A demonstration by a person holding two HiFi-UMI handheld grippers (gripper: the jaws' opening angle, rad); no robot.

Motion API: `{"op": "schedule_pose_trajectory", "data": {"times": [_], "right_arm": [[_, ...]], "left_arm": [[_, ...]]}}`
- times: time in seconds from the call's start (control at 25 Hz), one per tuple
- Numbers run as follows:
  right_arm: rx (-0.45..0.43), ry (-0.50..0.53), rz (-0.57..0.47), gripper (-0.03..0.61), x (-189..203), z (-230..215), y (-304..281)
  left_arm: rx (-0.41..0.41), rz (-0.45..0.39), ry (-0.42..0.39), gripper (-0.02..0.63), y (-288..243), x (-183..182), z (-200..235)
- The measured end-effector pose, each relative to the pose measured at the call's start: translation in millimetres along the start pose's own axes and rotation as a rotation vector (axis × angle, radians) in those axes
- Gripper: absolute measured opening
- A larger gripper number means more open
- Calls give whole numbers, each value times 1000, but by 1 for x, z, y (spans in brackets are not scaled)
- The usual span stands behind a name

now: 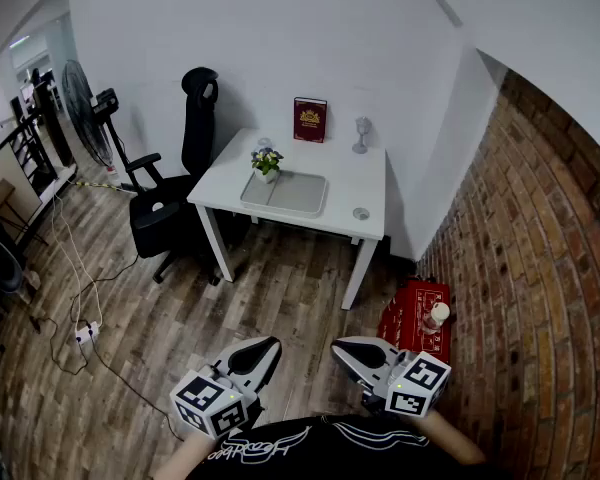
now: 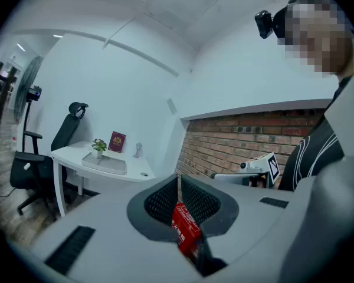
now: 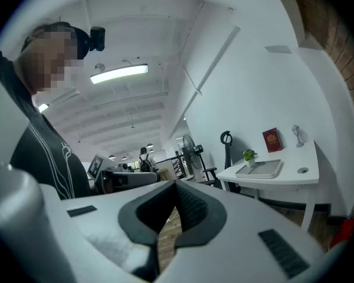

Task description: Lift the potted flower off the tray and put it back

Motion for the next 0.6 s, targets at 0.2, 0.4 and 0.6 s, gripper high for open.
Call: {"op": "schedule_pose_trajectory", "data": {"times": [0.2,0.4,0.6], "right_arm": [[-6,9,12,0,0,10,-6],[-8,5,29,0,5,13,-12],[-4,-17,2,0,6,9,-16]], "left_arm": [[-1,-14,-2,44,13,-3,6],[-29,-31,4,44,25,-5,16],[-74,-51,-21,44,32,-6,25]]}}
Point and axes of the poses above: the fingertips, and each gripper's own axes: y backward along the fingers, z to its left, x out of its underside, the point moved 2 cm from there along y, backward along the fingers, and after that the axes turned 15 degrees about -x, right-handed, at the moved point
